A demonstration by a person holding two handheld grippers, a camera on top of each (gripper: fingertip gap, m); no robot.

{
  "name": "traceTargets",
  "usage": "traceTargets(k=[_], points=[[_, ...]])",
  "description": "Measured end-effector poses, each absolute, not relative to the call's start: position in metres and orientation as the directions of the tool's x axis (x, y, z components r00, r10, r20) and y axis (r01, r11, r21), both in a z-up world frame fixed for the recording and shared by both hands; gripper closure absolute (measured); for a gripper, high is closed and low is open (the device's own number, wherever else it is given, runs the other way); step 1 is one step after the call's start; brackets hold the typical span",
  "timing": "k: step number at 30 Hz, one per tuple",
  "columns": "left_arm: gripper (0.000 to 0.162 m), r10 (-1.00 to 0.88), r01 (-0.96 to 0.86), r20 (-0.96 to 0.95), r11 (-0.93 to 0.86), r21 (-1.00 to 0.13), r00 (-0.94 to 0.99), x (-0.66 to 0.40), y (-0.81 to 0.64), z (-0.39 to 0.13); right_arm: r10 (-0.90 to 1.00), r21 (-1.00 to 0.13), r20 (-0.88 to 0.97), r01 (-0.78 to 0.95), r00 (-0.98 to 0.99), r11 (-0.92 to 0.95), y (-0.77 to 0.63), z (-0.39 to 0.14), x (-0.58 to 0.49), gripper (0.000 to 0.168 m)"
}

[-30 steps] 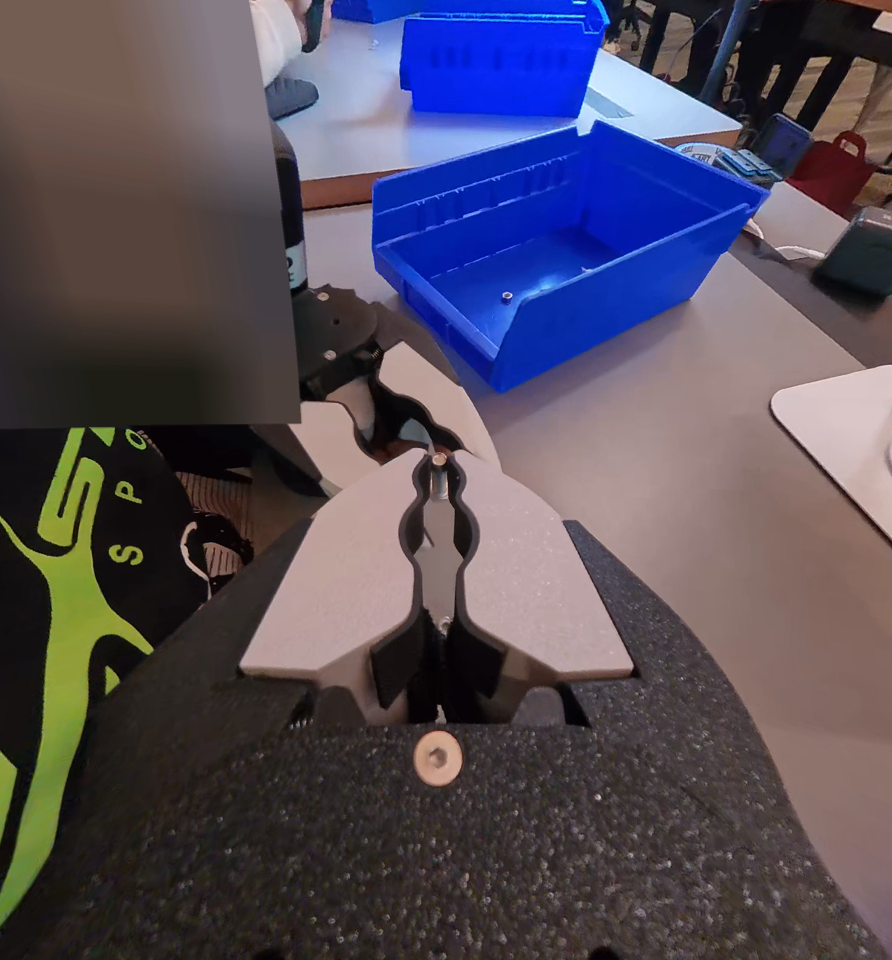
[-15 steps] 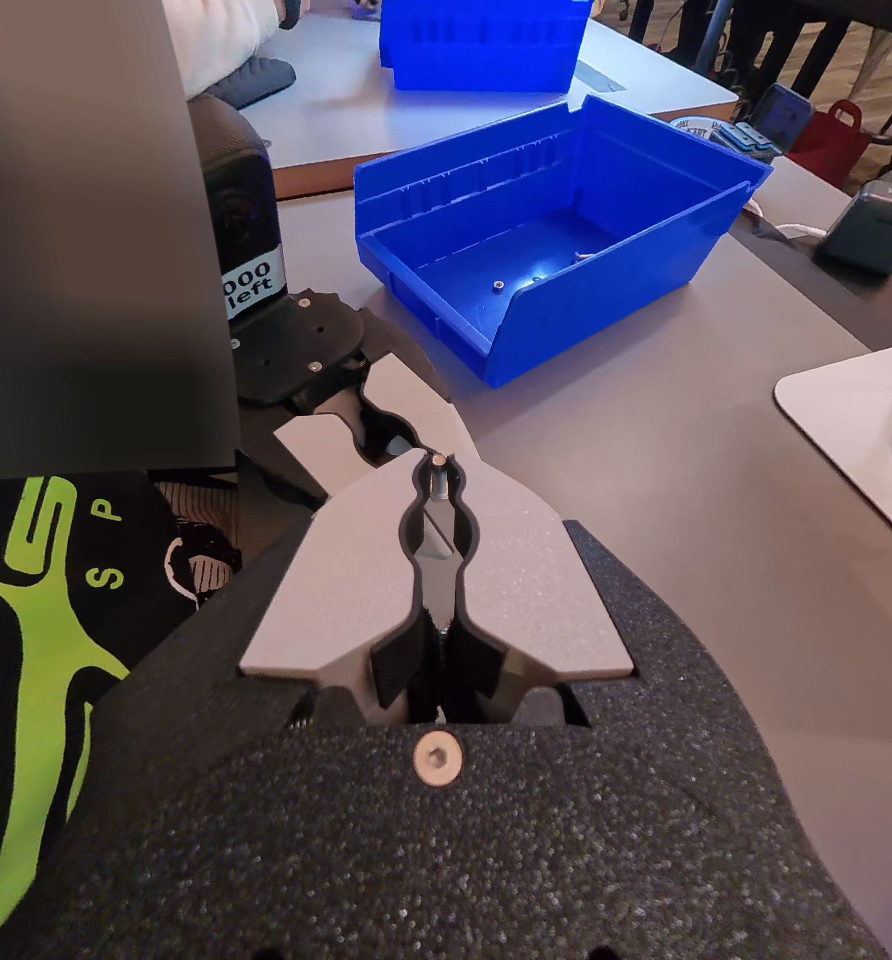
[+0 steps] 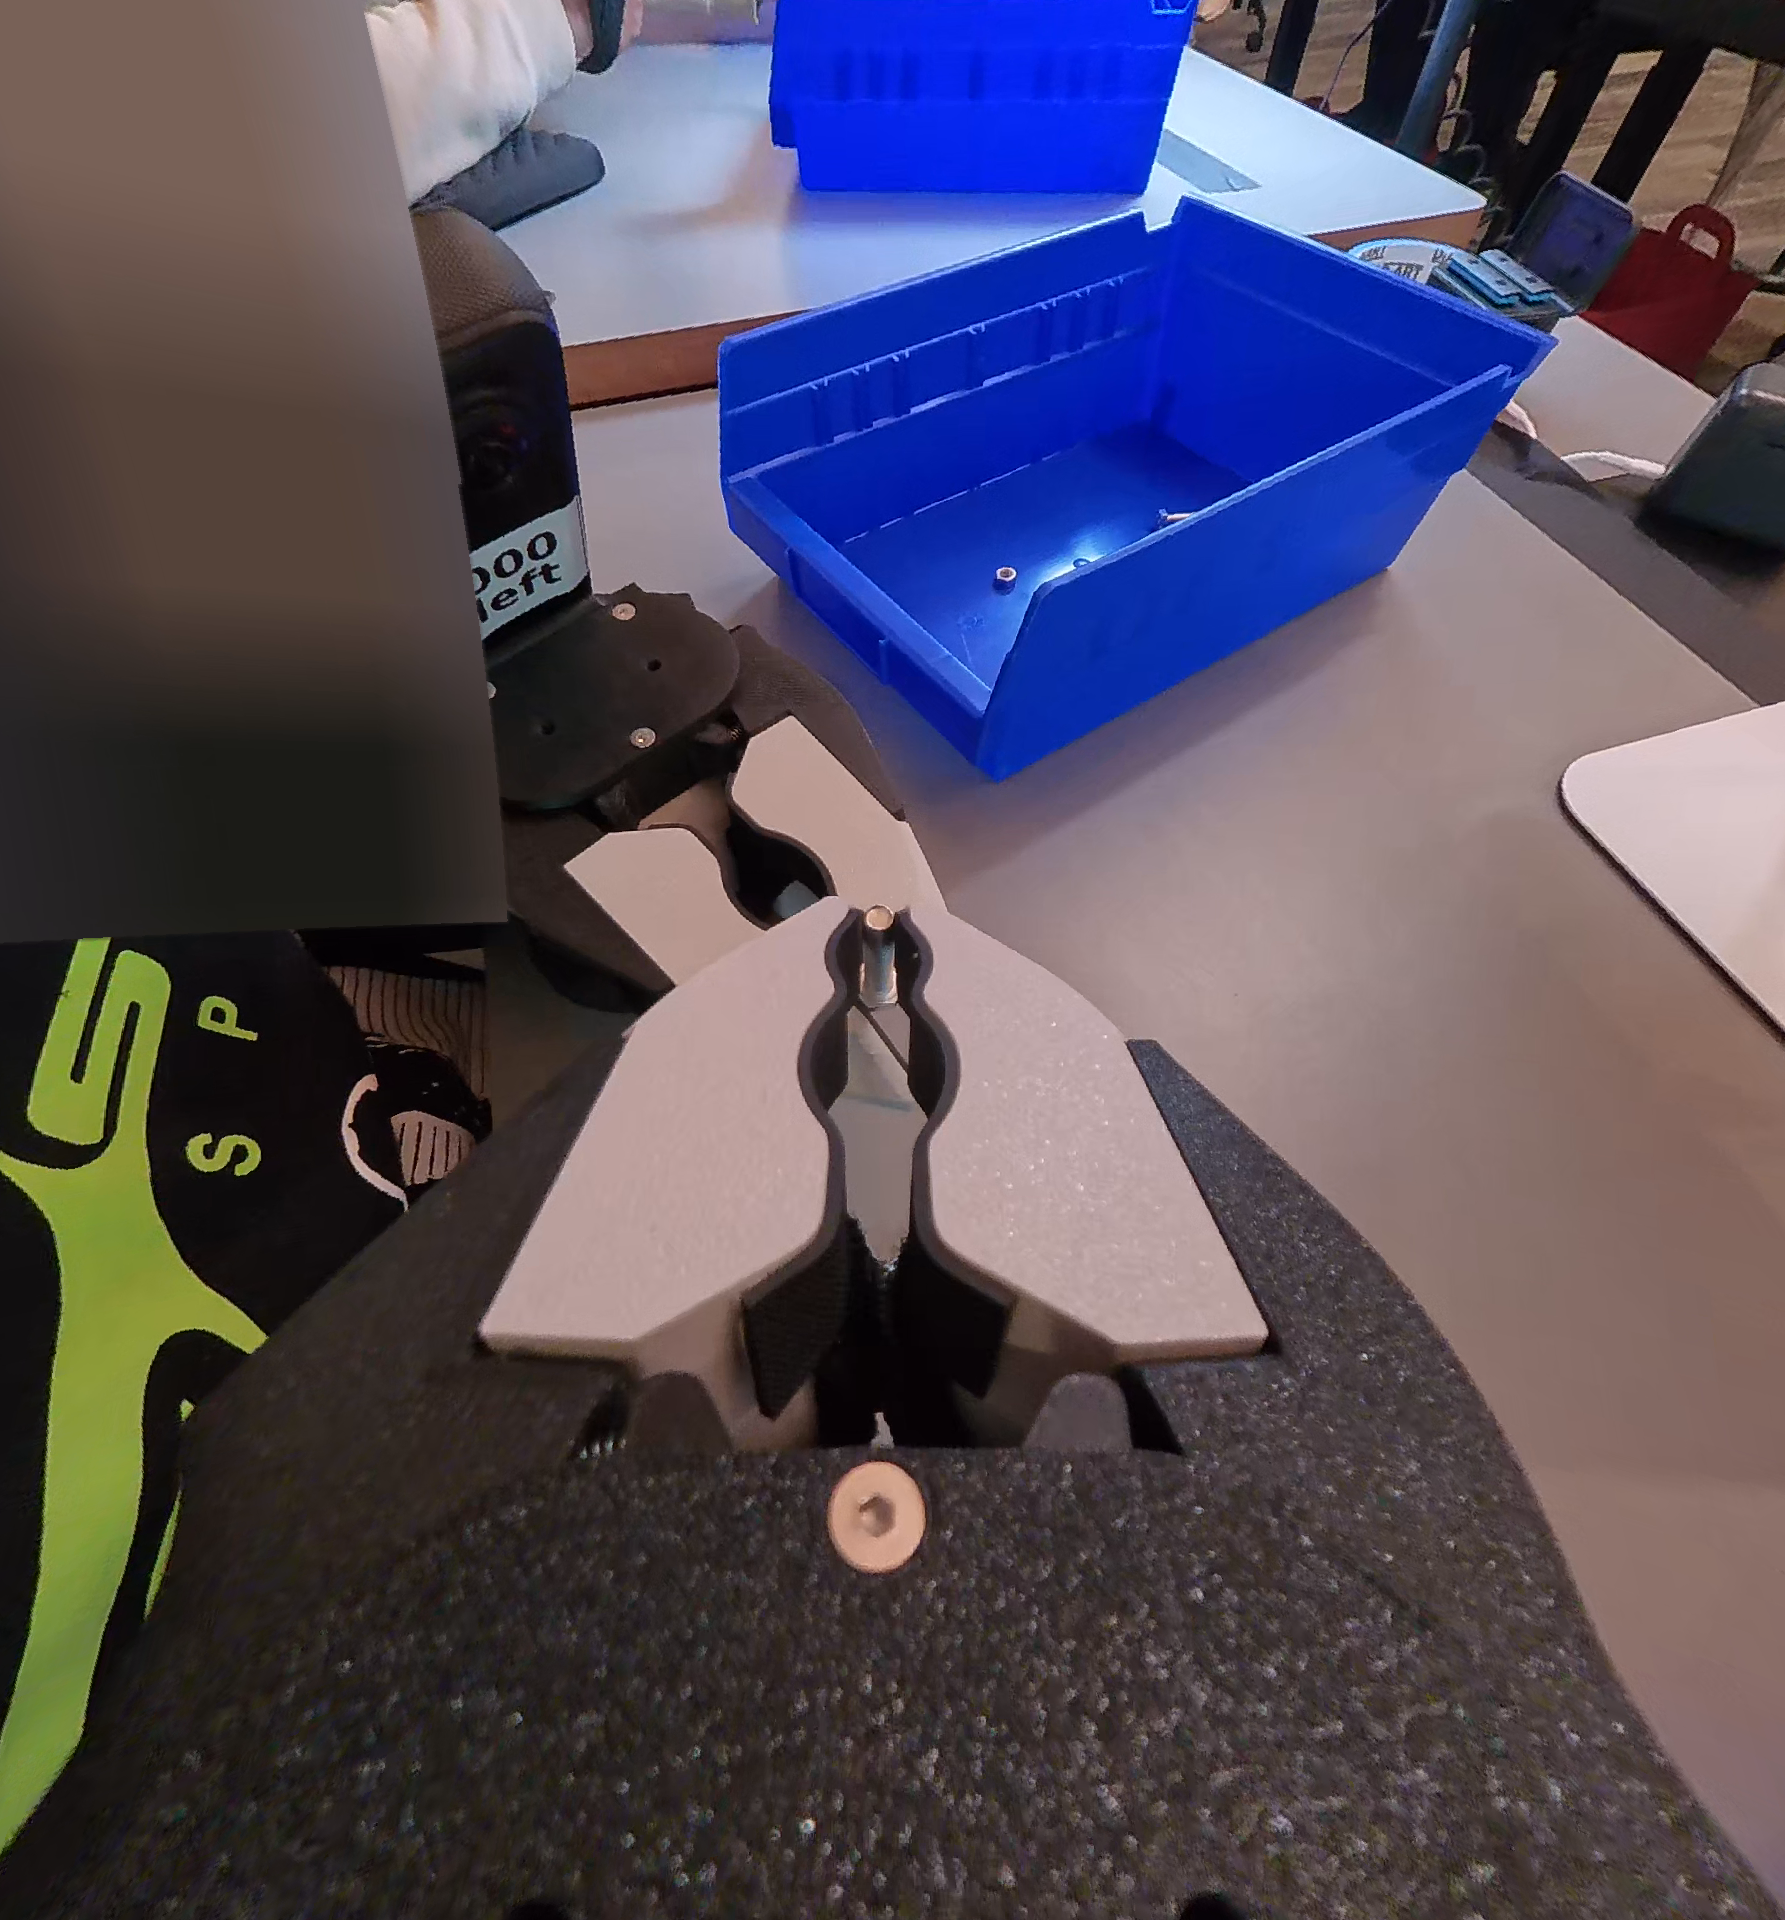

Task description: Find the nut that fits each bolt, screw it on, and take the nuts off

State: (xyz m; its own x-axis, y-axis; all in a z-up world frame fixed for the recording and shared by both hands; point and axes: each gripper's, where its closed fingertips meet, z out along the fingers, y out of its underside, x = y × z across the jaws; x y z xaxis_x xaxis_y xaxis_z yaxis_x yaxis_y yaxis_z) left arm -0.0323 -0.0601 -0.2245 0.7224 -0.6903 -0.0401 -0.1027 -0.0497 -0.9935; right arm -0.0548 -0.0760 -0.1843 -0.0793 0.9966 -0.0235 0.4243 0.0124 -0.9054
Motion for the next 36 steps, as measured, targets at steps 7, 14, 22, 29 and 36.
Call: traceTargets(k=[7,14,22,29,36], points=[[0.152,-0.694,-0.064,0.001,-0.069,-0.996,0.72,-0.041,-0.06,-0.221,0.991,-0.866,-0.029,0.498,-0.133,0.041,-0.072,-0.209,-0.034,0.14],[0.152,-0.697,-0.053,0.013,-0.072,-0.996,0.717,-0.049,-0.061,-0.221,0.974,-0.632,-0.017,0.757,-0.227,0.166,-0.074,-0.307,-0.013,0.142],[0.152,-0.69,-0.044,0.021,-0.077,-0.996,0.723,-0.051,-0.06,-0.222,0.997,-0.556,0.004,0.828,-0.079,0.067,-0.072,-0.319,-0.016,0.149],[0.152,-0.693,-0.035,0.026,-0.074,-0.997,0.721,-0.052,-0.061,-0.222,0.998,-0.549,0.028,0.835,0.056,-0.031,-0.071,-0.324,-0.016,0.149],[0.152,-0.697,-0.038,0.023,-0.072,-0.997,0.716,-0.051,-0.062,-0.222,0.999,-0.548,0.018,0.836,0.042,-0.026,-0.072,-0.324,-0.016,0.158]])
